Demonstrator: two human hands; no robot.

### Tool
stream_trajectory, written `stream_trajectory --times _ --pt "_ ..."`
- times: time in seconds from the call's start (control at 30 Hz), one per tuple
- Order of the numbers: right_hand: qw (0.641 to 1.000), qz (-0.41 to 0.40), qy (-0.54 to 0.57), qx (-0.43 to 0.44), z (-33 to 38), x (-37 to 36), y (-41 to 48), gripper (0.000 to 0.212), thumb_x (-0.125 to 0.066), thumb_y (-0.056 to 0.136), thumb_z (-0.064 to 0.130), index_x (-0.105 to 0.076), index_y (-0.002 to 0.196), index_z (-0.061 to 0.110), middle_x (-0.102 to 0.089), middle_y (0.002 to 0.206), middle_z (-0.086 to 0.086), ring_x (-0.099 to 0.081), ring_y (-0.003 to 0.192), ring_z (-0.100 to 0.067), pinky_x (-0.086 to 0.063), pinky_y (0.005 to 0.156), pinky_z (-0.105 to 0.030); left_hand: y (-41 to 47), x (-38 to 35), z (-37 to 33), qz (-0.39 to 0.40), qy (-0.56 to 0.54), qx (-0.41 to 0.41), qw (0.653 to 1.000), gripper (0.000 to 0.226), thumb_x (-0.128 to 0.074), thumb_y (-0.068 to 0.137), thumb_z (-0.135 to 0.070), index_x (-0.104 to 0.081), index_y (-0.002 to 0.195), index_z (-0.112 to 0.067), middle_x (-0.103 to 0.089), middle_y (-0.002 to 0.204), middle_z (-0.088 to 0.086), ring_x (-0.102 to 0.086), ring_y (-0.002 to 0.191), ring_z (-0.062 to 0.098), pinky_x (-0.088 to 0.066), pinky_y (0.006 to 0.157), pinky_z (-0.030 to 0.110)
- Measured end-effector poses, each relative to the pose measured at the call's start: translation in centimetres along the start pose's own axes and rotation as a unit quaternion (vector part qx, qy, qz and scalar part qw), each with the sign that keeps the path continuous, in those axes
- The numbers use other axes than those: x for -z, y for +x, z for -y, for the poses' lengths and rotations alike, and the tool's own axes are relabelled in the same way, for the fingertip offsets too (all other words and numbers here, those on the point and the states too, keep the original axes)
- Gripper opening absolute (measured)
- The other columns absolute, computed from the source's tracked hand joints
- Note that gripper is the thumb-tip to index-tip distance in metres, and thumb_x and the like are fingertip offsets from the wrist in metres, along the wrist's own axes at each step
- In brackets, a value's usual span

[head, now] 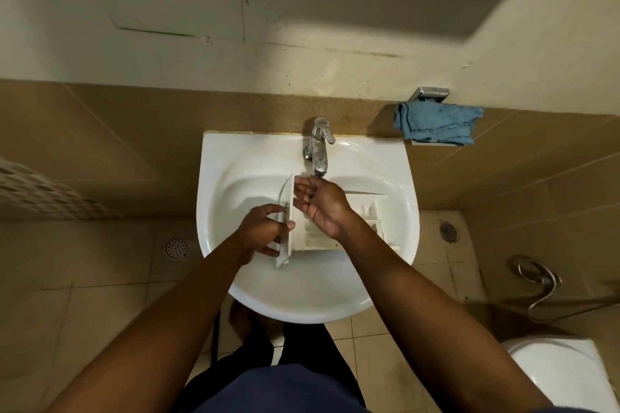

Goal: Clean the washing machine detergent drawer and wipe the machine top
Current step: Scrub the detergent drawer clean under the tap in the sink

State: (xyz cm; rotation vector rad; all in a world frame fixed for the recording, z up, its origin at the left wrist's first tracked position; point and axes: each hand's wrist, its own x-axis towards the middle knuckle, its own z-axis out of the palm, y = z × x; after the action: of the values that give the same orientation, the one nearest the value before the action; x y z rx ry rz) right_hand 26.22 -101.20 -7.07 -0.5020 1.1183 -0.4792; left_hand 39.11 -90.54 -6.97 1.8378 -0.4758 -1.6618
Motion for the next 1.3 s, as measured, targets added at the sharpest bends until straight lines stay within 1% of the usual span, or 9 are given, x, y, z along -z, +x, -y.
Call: stream_trajectory --times 0.27,0.43,0.57,0.67,0.83,1.03,1.1,1.23,1.3 --pt "0.974 0.008 -0.227 0.015 2.1 0.9 0.2 0.023 -0.050 0.097 -0.001 -0.064 0.115 0.001 -0.069 0.107 -0.015 -0.067 0.100 -0.021 -0.057 0.094 -0.041 0.2 0.0 0.1 0.004 0.002 -0.001 1.000 0.058 -0.081 0.088 -0.015 -0.058 0.141 -0.022 -0.073 0.111 0.015 -0.074 0.097 0.035 -0.065 0.072 0.050" --pt "0.891 0.002 -0.444 0.095 1.5 1.6 0.4 0.025 -0.059 0.095 0.009 -0.065 0.119 0.013 -0.070 0.104 -0.002 -0.061 0.093 -0.017 -0.044 0.081 -0.029 0.3 0.2 0.1 0.006 0.002 0.000 1.000 0.058 -0.081 0.088 -0.016 -0.059 0.140 -0.022 -0.073 0.110 0.016 -0.073 0.101 0.036 -0.065 0.070 0.048" --pt "0.783 0.021 -0.591 0.195 0.0 1.2 0.3 0.051 -0.052 0.088 -0.007 -0.051 0.137 0.007 -0.068 0.128 -0.008 -0.061 0.124 -0.023 -0.047 0.097 -0.027 0.4 0.2 0.2 0.004 0.005 0.003 1.000 0.057 -0.082 0.087 -0.016 -0.060 0.139 -0.022 -0.073 0.107 0.015 -0.073 0.098 0.036 -0.064 0.062 0.043" --pt "0.747 0.026 -0.635 0.195 0.2 1.0 0.5 0.048 -0.053 0.089 0.002 -0.052 0.137 0.006 -0.068 0.131 -0.010 -0.060 0.127 -0.028 -0.047 0.107 -0.037 0.3 0.1 0.1 0.002 -0.001 0.004 1.000 0.056 -0.082 0.087 -0.014 -0.061 0.138 -0.020 -0.073 0.107 0.017 -0.073 0.097 0.037 -0.064 0.062 0.044" --pt "0.734 0.003 -0.645 0.214 1.1 2.5 0.7 0.044 -0.051 0.081 0.000 -0.060 0.124 0.008 -0.074 0.124 0.002 -0.063 0.125 -0.021 -0.048 0.107 -0.039 0.3 0.1 0.0 0.001 0.002 -0.003 1.000 0.057 -0.080 0.088 -0.012 -0.058 0.141 -0.021 -0.072 0.109 0.017 -0.072 0.100 0.038 -0.065 0.064 0.047" --pt "0.801 0.005 -0.558 0.217 -0.5 1.4 0.2 0.045 -0.052 0.086 -0.011 -0.060 0.129 0.003 -0.071 0.129 -0.008 -0.067 0.120 -0.019 -0.051 0.095 -0.024 0.4 0.3 0.0 0.018 -0.004 -0.005 1.000 0.056 -0.079 0.089 -0.011 -0.059 0.141 -0.021 -0.072 0.110 0.019 -0.072 0.093 0.034 -0.064 0.064 0.046" --pt "0.791 0.007 -0.573 0.215 -0.5 2.1 0.4 0.046 -0.052 0.084 -0.006 -0.060 0.128 0.006 -0.072 0.129 -0.006 -0.067 0.121 -0.019 -0.054 0.099 -0.032 0.5 0.4 0.2 0.021 -0.008 -0.008 1.000 0.056 -0.079 0.090 -0.011 -0.059 0.141 -0.020 -0.072 0.110 0.018 -0.072 0.093 0.034 -0.064 0.062 0.044" --pt "0.711 -0.039 -0.659 0.242 1.1 4.9 0.9 0.050 -0.043 0.074 0.012 -0.063 0.119 0.022 -0.076 0.118 0.010 -0.064 0.117 -0.024 -0.054 0.097 -0.043 0.8 0.2 0.4 0.018 -0.004 -0.013 1.000 0.055 -0.079 0.089 -0.011 -0.060 0.140 -0.020 -0.072 0.111 0.020 -0.071 0.103 0.042 -0.064 0.063 0.045" --pt "0.723 -0.048 -0.647 0.239 1.6 4.9 0.9 0.048 -0.043 0.074 0.011 -0.066 0.115 0.019 -0.077 0.114 0.009 -0.064 0.116 -0.024 -0.053 0.098 -0.042 0.9 0.2 0.5 0.023 -0.008 -0.013 1.000 0.055 -0.079 0.089 -0.012 -0.061 0.140 -0.020 -0.072 0.111 0.022 -0.071 0.102 0.041 -0.064 0.066 0.048"
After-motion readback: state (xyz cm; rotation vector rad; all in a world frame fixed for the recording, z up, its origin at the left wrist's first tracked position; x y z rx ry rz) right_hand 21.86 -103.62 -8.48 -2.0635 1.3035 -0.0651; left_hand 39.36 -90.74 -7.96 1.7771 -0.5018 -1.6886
